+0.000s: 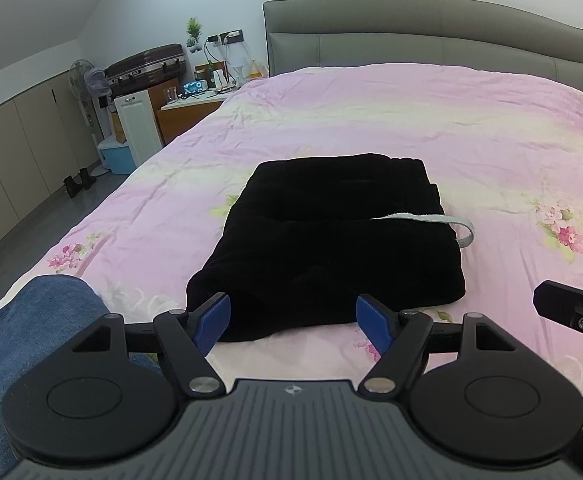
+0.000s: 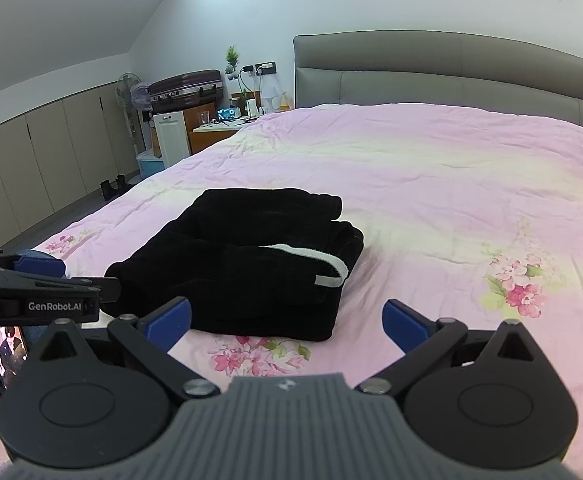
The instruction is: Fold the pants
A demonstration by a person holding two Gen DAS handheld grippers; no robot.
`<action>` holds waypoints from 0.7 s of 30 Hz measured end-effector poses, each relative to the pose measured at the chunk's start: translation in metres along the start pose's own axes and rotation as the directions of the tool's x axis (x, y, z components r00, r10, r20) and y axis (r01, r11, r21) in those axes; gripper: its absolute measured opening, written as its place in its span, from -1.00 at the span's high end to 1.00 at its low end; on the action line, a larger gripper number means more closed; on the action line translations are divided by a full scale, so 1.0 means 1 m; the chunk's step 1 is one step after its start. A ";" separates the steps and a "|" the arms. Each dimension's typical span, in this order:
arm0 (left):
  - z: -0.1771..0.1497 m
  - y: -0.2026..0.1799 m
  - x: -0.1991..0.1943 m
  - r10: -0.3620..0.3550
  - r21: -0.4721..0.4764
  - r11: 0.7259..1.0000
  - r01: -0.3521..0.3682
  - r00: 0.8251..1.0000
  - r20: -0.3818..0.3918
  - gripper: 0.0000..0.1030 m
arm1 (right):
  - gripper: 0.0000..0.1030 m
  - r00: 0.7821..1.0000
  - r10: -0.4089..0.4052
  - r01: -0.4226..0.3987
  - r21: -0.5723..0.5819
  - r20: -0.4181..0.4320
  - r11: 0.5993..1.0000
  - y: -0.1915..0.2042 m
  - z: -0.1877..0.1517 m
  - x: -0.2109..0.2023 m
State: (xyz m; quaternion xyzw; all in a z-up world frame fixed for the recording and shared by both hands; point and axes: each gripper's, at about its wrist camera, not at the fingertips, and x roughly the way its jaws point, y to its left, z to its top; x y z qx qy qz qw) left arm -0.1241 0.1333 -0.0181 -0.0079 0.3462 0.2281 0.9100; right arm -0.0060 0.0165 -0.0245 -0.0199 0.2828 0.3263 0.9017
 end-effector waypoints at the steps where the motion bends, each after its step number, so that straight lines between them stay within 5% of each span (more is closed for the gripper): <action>1: 0.000 0.000 -0.001 -0.001 0.000 1.000 0.001 1.000 0.000 -0.64 | -0.91 1.000 -0.001 0.001 0.000 0.000 1.000 0.000 0.000 0.000; 21: 0.001 -0.003 -0.005 0.002 0.002 1.000 -0.002 1.000 -0.002 -0.65 | -0.91 1.000 -0.013 0.013 0.016 0.010 1.000 -0.001 0.002 0.001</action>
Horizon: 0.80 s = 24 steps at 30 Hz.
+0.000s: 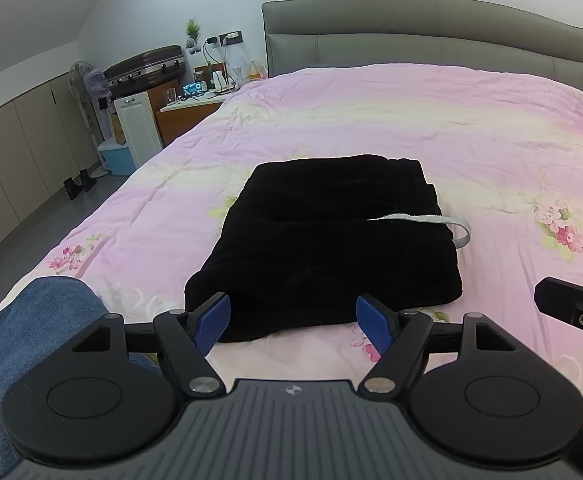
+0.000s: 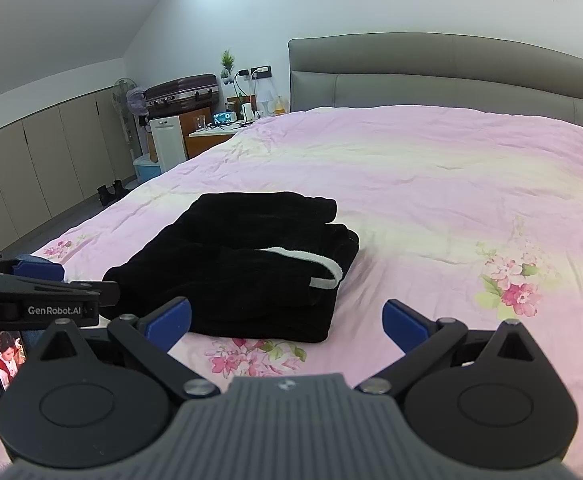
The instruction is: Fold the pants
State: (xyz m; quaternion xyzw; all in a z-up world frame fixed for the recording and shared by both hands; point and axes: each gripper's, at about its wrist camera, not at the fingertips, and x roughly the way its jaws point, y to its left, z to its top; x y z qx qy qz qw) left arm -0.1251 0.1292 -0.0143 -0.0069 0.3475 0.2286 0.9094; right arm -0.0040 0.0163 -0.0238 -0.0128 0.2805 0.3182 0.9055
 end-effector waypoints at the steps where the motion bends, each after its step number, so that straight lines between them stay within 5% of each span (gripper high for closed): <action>1: 0.000 0.000 0.000 0.000 0.001 1.000 0.000 1.000 0.000 -0.65 | -0.91 1.000 -0.001 0.001 0.000 0.000 1.000 0.000 0.000 0.000; 24: 0.002 0.001 -0.005 0.008 -0.002 1.000 -0.008 1.000 0.007 -0.65 | -0.91 1.000 0.009 -0.009 -0.003 0.005 1.000 0.000 -0.002 -0.004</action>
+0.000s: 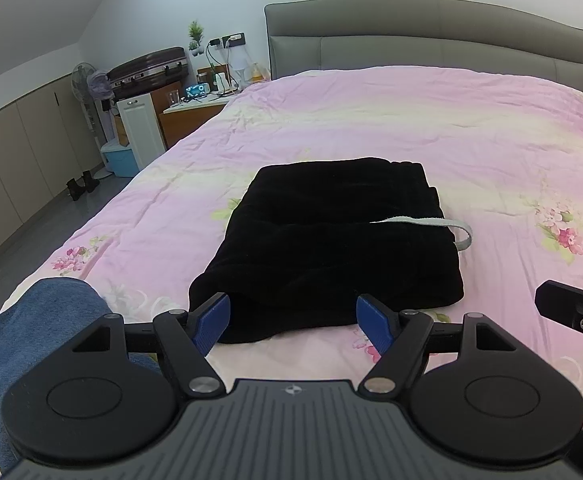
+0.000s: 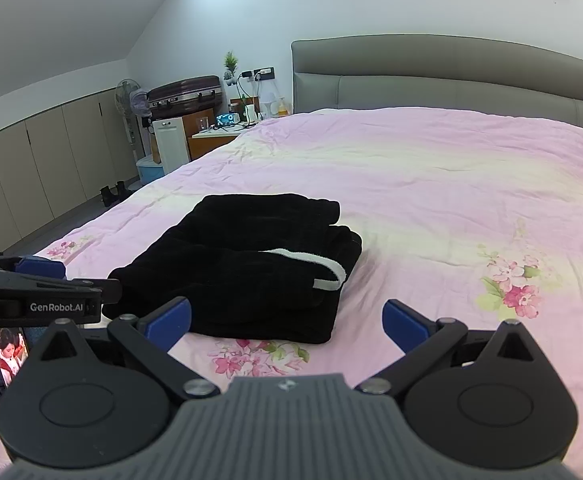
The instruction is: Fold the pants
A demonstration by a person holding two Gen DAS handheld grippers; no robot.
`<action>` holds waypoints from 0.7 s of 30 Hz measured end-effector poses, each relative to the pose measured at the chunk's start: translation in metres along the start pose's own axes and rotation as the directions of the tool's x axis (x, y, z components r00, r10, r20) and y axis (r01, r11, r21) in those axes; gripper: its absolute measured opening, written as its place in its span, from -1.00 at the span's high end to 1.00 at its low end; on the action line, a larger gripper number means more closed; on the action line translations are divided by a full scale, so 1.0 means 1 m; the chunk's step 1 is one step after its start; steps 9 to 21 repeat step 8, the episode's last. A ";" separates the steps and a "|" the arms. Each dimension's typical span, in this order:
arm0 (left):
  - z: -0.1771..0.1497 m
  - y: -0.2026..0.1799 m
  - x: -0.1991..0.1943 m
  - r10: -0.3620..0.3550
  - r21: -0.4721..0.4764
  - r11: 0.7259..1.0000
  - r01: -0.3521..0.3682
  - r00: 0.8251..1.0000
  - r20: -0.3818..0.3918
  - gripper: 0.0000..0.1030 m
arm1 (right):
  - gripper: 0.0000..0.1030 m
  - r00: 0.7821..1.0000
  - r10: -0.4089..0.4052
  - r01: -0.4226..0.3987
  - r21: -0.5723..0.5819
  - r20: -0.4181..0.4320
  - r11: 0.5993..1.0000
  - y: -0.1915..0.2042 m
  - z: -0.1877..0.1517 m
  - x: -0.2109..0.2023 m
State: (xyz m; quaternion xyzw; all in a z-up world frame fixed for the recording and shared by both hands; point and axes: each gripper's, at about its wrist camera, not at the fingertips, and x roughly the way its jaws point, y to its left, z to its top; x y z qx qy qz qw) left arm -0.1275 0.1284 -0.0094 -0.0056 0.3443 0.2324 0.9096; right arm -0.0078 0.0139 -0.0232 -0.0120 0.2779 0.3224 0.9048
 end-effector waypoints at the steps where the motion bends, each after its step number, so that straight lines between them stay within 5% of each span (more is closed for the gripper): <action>1: 0.000 0.000 0.000 -0.002 0.001 1.000 0.002 1.000 0.000 -0.65 | -0.91 1.000 0.000 0.000 0.000 -0.001 1.000 -0.001 0.000 0.000; 21: 0.000 0.000 -0.002 -0.005 0.006 1.000 0.005 1.000 0.007 -0.65 | -0.91 1.000 0.001 -0.001 -0.002 -0.005 1.000 -0.001 0.000 -0.001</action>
